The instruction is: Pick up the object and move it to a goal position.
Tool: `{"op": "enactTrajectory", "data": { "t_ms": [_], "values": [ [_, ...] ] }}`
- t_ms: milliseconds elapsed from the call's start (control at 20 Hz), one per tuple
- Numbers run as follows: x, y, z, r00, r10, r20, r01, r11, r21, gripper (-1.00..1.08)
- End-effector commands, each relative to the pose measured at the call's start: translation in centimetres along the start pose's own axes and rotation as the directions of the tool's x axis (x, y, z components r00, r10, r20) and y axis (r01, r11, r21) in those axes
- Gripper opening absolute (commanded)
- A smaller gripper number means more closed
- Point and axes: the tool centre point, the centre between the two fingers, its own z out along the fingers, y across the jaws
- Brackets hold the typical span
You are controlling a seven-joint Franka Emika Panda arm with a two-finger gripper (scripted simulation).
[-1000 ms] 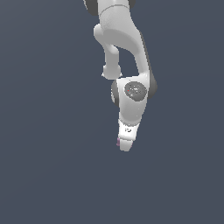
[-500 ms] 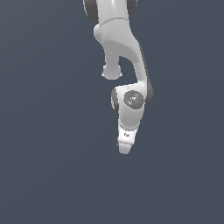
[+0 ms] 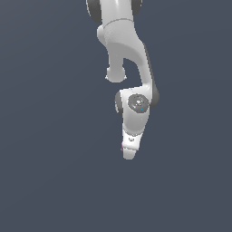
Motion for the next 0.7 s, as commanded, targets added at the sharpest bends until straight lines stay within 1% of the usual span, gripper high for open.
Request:
{"op": "enactTrajectory", "data": {
  "t_ms": [0,350,650],
  "values": [
    [0.0,0.0,0.0,1.000,0.000,0.000,0.000,1.000,0.000,-1.00],
    [0.0,-0.3,-1.2,1.000,0.000,0.000,0.000,1.000,0.000,-1.00],
    [0.1,-1.2,-4.3,1.000,0.000,0.001,0.000,1.000,0.000,-1.00]
  ]
}}
